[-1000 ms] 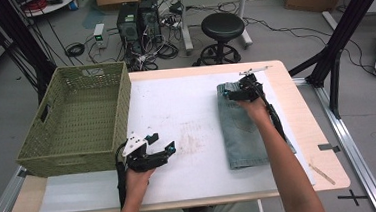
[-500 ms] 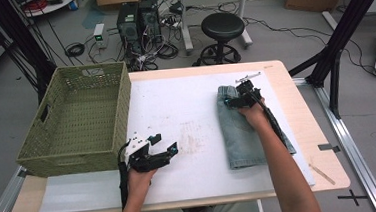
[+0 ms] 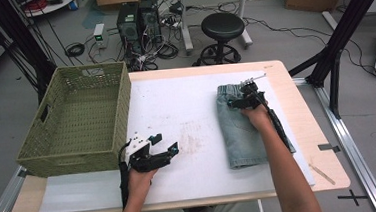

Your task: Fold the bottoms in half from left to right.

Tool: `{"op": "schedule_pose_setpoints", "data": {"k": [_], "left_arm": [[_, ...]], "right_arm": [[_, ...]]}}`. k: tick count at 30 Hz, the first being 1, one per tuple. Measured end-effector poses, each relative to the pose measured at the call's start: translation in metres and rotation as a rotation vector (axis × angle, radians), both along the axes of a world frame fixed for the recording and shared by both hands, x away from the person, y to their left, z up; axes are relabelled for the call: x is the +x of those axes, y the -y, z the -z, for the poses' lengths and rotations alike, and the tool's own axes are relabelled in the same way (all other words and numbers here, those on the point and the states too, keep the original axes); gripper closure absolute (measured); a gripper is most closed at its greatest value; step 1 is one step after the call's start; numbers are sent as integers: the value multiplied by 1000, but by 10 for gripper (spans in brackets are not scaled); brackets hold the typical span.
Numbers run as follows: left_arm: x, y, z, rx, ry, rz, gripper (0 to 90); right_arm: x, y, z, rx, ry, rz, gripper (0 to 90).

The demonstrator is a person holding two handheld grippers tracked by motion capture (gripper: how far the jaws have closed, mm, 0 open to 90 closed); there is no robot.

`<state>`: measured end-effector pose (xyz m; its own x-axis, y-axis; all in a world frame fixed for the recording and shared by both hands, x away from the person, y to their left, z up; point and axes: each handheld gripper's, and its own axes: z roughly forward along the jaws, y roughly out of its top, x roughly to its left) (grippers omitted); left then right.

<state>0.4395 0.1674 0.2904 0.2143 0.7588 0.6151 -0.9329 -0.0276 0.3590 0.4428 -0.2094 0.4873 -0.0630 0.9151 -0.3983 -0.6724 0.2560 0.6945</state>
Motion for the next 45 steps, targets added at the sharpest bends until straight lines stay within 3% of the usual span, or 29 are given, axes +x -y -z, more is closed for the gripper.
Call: {"op": "schedule_pose_setpoints", "data": {"k": [5, 7, 9, 11, 14, 17, 20, 22, 26, 29, 31, 32, 34, 37, 38, 40, 43, 45], "left_arm": [[0, -1, 1, -1, 5, 4, 249], [0, -1, 2, 1, 5, 5, 249], [-1, 0, 1, 1, 10, 10, 249], [-2, 0, 1, 3, 12, 12, 250], [-4, 2, 1, 7, 20, 12, 249], [-3, 4, 2, 8, 17, 11, 249], [-4, 4, 3, 8, 17, 5, 249], [-4, 3, 4, 5, 18, 3, 249], [-5, 1, 3, -1, 19, 11, 249], [-6, 1, 3, 3, 23, 7, 249], [-6, 0, 3, 0, 24, 11, 249], [-6, -1, 3, -4, 22, 13, 250], [-6, 0, 4, -1, 24, 16, 249], [-6, 2, 4, 5, 26, 10, 250], [-6, 2, 4, 5, 24, 9, 249], [-6, 3, 4, 4, 20, 8, 249], [-6, 2, 3, 3, 19, 7, 249], [-5, 3, 3, 4, 17, 5, 249]], "right_arm": [[4, -6, 2, -5, 44, 92, 273], [0, -3, 4, 3, 16, 54, 273], [-11, 6, 9, -1, -2, -22, 275], [-24, 16, 18, -3, 39, -101, 278], [-37, 18, 28, -6, 66, -130, 278], [-31, 1, 30, -49, -3, -103, 278], [-11, -21, 25, -76, -61, -64, 275], [0, -30, 22, -61, -35, -28, 262], [2, -35, 23, -69, -4, 25, 258], [-7, -26, 27, -81, -22, -40, 278], [-19, -12, 36, -75, 30, -115, 280], [-24, -6, 40, -64, 69, -106, 280], [-28, 8, 45, -24, 91, -45, 280], [-15, 28, 39, 34, 10, -40, 302], [-10, 33, 36, 44, -16, -63, 319], [-1, 40, 34, 36, -18, -81, 362], [3, 45, 33, 6, 7, -45, 419], [4, 48, 33, 6, 9, -52, 447]]}}
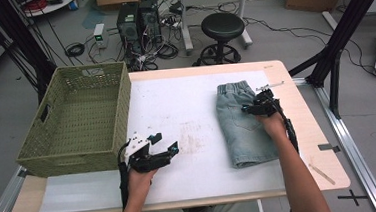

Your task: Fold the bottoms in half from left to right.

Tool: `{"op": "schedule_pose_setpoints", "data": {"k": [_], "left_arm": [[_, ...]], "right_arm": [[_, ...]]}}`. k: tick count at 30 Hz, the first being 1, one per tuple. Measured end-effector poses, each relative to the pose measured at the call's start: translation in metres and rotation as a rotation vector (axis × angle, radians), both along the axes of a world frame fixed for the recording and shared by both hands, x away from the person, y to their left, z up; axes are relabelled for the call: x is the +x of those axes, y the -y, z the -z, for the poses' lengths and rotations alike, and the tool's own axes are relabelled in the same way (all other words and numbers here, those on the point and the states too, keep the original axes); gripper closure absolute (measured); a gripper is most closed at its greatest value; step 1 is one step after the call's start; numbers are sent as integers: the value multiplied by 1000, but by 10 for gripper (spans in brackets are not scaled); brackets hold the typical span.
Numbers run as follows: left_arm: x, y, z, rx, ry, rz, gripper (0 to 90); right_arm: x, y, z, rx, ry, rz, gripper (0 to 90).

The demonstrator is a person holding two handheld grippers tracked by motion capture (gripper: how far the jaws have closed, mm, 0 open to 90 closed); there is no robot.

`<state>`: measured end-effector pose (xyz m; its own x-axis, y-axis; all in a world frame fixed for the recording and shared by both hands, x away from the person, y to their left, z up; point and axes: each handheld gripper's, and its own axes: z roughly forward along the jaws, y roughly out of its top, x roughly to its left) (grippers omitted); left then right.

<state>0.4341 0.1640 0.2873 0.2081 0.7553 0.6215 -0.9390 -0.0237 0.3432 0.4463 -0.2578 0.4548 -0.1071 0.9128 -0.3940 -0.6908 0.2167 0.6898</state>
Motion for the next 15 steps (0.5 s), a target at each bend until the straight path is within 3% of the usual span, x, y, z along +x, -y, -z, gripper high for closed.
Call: {"op": "schedule_pose_setpoints", "data": {"k": [4, 7, 12, 15], "left_arm": [[0, 1, 1, 2, -1, -7, 249], [-2, -2, 2, -6, 4, 0, 250], [-4, -3, 2, -10, 7, 1, 249], [-4, -1, 2, -6, 7, 0, 249]], "right_arm": [[-2, -3, 2, -1, 9, 49, 416], [-10, -5, 8, 23, -8, -13, 284], [-27, -29, 25, -37, 43, -59, 225], [-23, -51, 29, -82, 11, -31, 221]]}}
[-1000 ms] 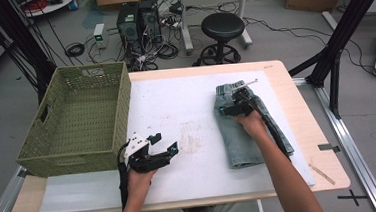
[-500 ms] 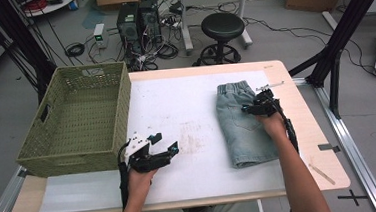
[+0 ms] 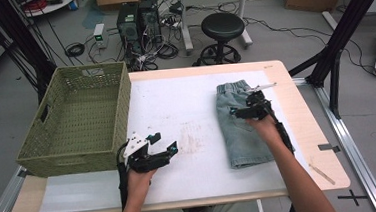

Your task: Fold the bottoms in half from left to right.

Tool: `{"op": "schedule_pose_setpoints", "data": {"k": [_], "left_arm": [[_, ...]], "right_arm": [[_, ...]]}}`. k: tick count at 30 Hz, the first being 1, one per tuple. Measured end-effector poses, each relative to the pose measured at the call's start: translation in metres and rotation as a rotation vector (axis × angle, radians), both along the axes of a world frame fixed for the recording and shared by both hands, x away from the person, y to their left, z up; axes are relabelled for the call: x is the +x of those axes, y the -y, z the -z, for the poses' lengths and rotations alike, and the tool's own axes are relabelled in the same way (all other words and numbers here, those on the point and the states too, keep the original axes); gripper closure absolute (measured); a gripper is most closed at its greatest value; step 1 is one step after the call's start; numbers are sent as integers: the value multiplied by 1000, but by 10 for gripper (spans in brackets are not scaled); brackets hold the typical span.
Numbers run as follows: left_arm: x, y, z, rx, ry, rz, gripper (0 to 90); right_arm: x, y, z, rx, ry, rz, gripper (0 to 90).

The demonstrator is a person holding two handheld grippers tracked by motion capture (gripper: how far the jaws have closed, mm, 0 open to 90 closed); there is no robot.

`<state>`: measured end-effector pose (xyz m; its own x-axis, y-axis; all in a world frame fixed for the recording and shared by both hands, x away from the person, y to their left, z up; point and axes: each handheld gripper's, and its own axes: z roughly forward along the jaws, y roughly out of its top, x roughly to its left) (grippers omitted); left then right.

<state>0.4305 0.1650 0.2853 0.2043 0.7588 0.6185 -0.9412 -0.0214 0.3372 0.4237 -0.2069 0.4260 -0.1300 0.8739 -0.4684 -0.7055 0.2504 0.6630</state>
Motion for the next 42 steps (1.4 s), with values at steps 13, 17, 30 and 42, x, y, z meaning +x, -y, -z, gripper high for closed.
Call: {"op": "schedule_pose_setpoints", "data": {"k": [13, 17, 30, 42], "left_arm": [[-2, 6, 0, 13, 0, -5, 250], [-2, 9, -1, 18, 3, -3, 250], [-3, 18, -4, 37, 6, -3, 249], [-4, 19, -4, 38, 4, -1, 250]], "right_arm": [[2, -15, 19, -22, 25, 66, 226], [19, -19, 28, -29, 6, 127, 228], [23, -8, 55, -69, 5, 70, 240], [16, 48, 22, 95, -48, 66, 254]]}}
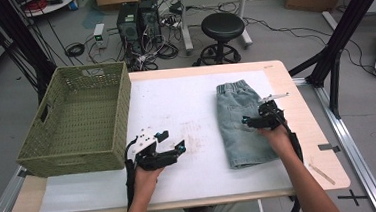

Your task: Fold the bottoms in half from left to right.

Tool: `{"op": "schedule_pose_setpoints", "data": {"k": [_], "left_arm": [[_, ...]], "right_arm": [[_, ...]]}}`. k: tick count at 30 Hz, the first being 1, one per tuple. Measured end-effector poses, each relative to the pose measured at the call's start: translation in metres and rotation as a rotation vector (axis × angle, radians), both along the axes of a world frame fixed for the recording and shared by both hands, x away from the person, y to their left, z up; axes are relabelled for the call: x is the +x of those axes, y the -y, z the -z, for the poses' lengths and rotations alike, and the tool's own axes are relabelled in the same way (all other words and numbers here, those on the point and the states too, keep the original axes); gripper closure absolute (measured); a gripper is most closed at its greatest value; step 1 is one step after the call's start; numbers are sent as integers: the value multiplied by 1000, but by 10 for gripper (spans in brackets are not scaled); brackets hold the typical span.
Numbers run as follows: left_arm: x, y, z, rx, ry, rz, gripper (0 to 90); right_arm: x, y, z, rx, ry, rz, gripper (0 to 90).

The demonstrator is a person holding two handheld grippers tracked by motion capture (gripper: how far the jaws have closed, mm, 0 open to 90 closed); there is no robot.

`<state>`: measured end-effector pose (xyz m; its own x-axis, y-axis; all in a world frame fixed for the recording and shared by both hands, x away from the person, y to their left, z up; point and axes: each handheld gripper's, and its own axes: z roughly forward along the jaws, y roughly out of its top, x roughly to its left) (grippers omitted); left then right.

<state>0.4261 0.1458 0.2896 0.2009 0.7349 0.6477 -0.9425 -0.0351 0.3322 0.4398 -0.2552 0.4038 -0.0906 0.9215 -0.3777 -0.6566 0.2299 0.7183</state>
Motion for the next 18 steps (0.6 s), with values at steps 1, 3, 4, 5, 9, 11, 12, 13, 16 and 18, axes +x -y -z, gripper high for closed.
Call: {"op": "schedule_pose_setpoints", "data": {"k": [1, 3, 4, 5, 9, 11, 12, 13, 16, 18], "left_arm": [[0, 0, 0, -1, 1, 0, 249], [0, -1, 0, -3, 0, 0, 249], [0, -1, 0, -4, 0, 1, 249], [0, -1, 1, -5, 0, 1, 250], [-1, -4, 2, -11, 3, 2, 249], [-1, -6, 2, -15, 2, 3, 249], [-1, -6, 2, -15, 3, 3, 250], [-1, -7, 2, -17, 4, 6, 250], [-2, -7, 3, -18, 3, 5, 249], [-3, -7, 3, -15, 6, 3, 250]], "right_arm": [[5, 6, -2, -2, -21, -17, 261], [8, 13, 2, -16, 14, -48, 322], [9, 15, 3, -17, 22, -44, 333], [8, 15, 5, -17, 22, -33, 333], [-1, 8, 11, -12, 20, -64, 270], [-6, -4, 19, -67, 49, -89, 266], [-7, -12, 23, -90, 56, -92, 264], [-7, -19, 27, -108, 57, -96, 263], [-3, -37, 34, -149, 49, -65, 265], [6, -46, 35, -164, 48, 27, 266]]}}
